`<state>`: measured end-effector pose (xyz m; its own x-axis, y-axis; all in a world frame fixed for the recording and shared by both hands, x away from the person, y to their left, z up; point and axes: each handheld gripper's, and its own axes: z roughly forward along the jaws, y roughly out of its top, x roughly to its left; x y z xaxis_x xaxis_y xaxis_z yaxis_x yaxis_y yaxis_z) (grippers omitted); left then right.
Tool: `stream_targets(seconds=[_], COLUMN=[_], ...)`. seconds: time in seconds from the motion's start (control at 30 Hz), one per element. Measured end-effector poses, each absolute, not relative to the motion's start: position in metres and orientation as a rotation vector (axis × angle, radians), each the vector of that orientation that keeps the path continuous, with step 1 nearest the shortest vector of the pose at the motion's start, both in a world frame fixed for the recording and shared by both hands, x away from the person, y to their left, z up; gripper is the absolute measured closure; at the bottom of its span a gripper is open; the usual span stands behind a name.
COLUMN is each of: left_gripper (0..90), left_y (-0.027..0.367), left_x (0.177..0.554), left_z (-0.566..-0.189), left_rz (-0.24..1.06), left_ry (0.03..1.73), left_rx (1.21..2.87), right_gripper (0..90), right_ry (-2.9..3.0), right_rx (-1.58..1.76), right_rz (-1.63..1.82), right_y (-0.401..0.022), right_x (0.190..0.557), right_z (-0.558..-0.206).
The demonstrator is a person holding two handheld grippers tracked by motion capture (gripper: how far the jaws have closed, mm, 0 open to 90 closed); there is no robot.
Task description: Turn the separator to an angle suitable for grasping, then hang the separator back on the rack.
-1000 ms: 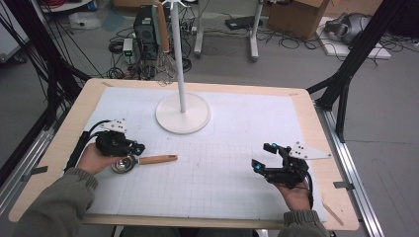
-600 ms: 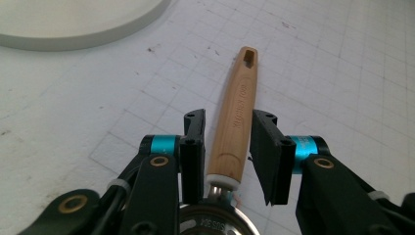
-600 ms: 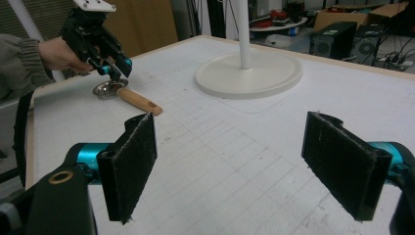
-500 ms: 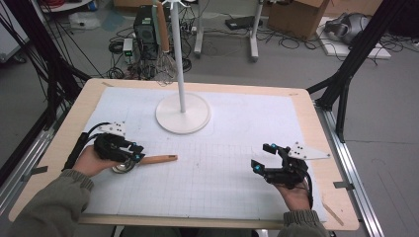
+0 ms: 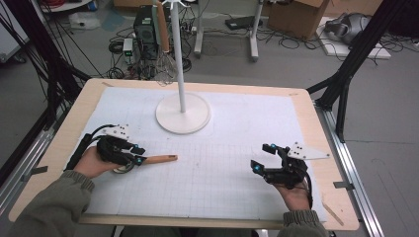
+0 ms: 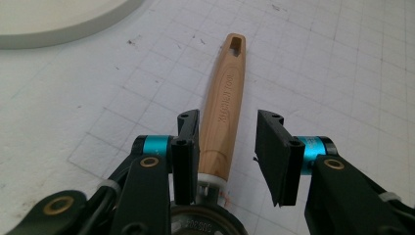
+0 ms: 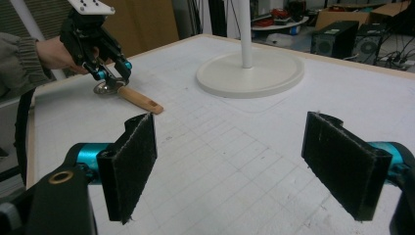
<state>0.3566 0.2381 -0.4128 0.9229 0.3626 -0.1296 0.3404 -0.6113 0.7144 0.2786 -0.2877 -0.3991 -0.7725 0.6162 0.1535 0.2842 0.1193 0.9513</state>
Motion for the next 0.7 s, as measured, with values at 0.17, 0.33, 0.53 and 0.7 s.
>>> stream_targets(seconds=[0.17,0.33,0.53,0.7], left_gripper=[60.5,60.6,62.4,63.3], left_y=[0.235,0.231,0.224,0.223], left_x=[0.359,0.363,0.364,0.364], left_z=[-0.418,-0.424,-0.432,-0.432], left_rz=[0.040,0.040,0.038,0.046], left_ry=[0.499,0.487,0.489,0.483], left_rx=[2.309,2.339,2.363,2.372], right_gripper=[19.7,19.7,19.7,19.7], right_ry=[2.116,2.123,2.123,2.132], right_rx=[0.875,0.879,0.879,0.876], right_rz=[1.698,1.695,1.694,1.692], right_y=[-0.288,-0.287,-0.288,-0.287], right_x=[0.279,0.278,0.280,0.279], right_z=[-0.399,-0.399,-0.400,-0.400])
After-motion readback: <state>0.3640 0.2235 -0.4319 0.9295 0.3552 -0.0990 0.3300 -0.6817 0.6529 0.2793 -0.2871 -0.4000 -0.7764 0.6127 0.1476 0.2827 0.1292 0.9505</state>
